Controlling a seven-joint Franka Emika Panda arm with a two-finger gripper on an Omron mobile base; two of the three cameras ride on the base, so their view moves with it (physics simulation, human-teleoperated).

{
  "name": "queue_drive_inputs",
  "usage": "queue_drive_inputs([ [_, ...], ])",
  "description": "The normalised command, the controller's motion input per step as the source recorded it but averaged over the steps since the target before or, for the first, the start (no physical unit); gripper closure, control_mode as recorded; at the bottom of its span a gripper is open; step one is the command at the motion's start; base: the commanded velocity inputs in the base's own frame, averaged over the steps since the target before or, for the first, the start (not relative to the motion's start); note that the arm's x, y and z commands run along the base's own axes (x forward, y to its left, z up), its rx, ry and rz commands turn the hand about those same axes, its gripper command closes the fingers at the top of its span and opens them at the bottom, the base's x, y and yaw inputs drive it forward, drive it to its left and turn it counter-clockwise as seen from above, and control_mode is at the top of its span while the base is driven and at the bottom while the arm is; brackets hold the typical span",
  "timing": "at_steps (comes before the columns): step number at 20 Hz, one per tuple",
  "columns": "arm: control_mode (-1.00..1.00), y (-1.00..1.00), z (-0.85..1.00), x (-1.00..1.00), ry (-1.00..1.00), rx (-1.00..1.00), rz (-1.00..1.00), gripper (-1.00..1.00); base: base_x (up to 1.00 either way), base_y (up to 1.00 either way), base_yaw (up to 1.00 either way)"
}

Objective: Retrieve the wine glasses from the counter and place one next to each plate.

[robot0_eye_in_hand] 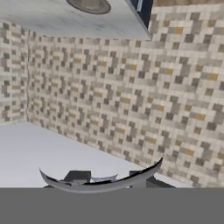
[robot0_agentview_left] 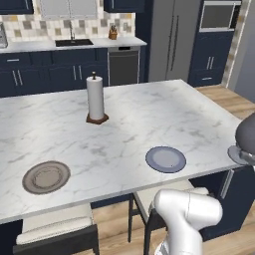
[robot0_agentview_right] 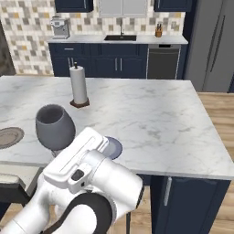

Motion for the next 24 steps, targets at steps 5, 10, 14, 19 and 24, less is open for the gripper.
queue_drive_inputs([
  [5,-1.0,-0.71,-0.24,0.34,0.23,0.01,0.0,1.0,0.0,0.0,0.0],
  [10,-1.0,-0.28,-0.56,0.63,0.29,-0.04,0.0,1.0,0.0,0.0,0.0],
  [14,-1.0,-0.18,-0.49,0.58,0.12,-0.13,0.0,1.0,0.0,0.0,0.0],
  [19,-1.0,-0.02,-0.22,0.61,-0.01,-0.01,0.0,1.0,0.0,0.0,0.0],
  [24,-1.0,0.0,-0.16,0.58,-0.1,0.0,0.0,1.0,0.0,0.0,0.0],
])
